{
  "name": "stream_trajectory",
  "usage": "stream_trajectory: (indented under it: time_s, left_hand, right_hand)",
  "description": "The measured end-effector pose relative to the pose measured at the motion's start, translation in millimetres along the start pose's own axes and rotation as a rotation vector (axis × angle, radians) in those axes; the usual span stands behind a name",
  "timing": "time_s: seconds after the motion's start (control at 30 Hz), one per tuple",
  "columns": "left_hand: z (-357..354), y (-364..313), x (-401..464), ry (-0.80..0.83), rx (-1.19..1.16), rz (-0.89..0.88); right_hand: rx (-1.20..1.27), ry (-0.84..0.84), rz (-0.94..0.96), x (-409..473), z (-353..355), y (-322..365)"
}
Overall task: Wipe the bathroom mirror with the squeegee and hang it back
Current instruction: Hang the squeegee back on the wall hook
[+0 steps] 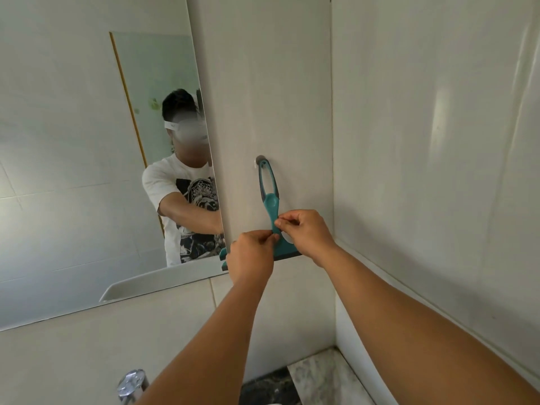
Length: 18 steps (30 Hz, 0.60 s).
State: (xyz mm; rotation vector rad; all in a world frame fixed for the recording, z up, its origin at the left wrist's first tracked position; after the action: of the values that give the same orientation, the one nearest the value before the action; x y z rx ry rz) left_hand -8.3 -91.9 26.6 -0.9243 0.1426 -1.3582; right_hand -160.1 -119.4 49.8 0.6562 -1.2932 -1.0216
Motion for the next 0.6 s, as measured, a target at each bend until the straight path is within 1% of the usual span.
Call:
stream_trajectory:
  time_s: [0.17,0.3,0.6]
  left_hand:
    - [-8.5,3.7,-1.0,-0.013,0.026,0.034]
    - [-10.4,2.6,-2.1,-0.044,0.034,0.048]
    - [-12.0,1.6,-3.8,-0.022,0.14,-0.01]
  right_hand:
    - [-0.007,0.027,-0.012,4.2,-3.7,-12.1]
    - [0.002,0.016,-0.017,6.5,-3.2,-16.8]
    - [-0.057,-0.047,-0.034,-0.6,-2.6,-24.0]
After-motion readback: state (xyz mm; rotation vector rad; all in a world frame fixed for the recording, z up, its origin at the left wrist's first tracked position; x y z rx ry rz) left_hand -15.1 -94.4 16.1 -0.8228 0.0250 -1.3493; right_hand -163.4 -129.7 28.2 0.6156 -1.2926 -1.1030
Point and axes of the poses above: each hand's wrist, its own x-axis towards the middle knuckle, its own z-axis out of the back of the hand, y = z × x, the point moved 10 cm from there along x, towards the middle knuckle, and after that the axes turned 13 degrees about x, right-handed, at the moved point
